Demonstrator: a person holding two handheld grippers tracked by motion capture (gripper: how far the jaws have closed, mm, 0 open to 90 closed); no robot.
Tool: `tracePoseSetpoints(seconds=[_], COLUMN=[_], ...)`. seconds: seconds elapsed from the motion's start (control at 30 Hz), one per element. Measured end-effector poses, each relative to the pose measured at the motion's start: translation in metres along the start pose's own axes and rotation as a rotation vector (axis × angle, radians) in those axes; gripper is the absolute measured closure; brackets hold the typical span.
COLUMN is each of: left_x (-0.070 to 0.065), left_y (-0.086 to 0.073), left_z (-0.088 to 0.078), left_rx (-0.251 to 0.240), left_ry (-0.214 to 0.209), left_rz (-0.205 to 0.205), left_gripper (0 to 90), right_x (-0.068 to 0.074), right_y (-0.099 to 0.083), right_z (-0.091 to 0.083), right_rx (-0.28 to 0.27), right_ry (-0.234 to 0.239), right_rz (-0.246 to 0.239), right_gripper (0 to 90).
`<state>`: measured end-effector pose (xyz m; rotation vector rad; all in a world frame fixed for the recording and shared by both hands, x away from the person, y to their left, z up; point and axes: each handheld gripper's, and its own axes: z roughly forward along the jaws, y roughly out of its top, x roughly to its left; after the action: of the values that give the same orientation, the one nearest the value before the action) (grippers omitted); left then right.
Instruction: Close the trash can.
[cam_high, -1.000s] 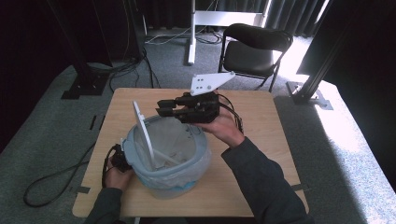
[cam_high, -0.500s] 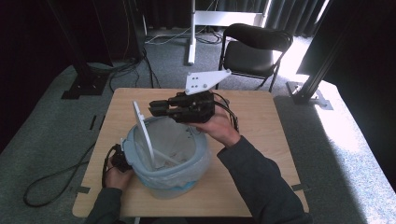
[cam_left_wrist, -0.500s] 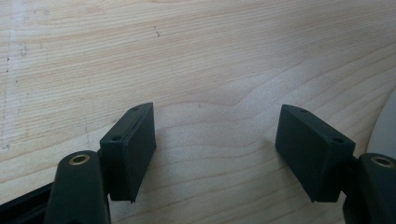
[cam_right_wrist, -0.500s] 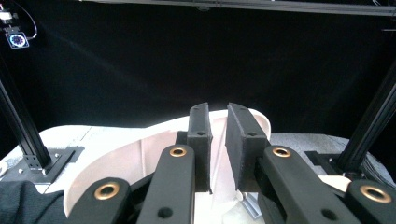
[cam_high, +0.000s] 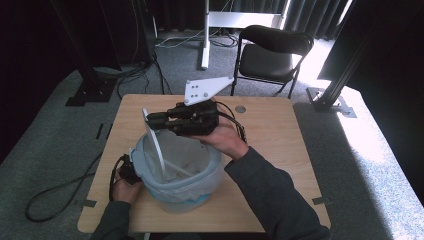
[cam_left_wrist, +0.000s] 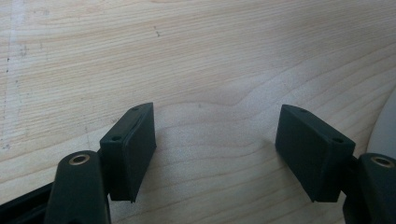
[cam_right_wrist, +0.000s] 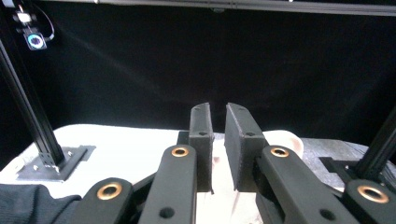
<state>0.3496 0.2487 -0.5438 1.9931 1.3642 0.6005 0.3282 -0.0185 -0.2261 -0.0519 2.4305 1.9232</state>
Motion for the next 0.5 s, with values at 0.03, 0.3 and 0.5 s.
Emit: tracePoseSetpoints(seconds=[0.03, 0.3, 0.5], left_x=[0.0, 0.0, 0.0], left_y=[0.0, 0.0, 0.0], left_z=[0.0, 0.0, 0.0], left_rx=[0.0, 0.0, 0.0], left_ry=[0.0, 0.0, 0.0], left_rz=[0.0, 0.0, 0.0], left_gripper=[28.8, 28.8, 28.8], right_x=[0.001, 0.004, 0.004], right_y=[0.0, 0.003, 0.002], right_z=[0.001, 0.012, 0.011], right_rx=[0.001, 0.029, 0.037], right_ry=[0.004, 0.012, 0.002], right_rz=[0.001, -0.015, -0.021], right_gripper=[80.9, 81.3, 82.8])
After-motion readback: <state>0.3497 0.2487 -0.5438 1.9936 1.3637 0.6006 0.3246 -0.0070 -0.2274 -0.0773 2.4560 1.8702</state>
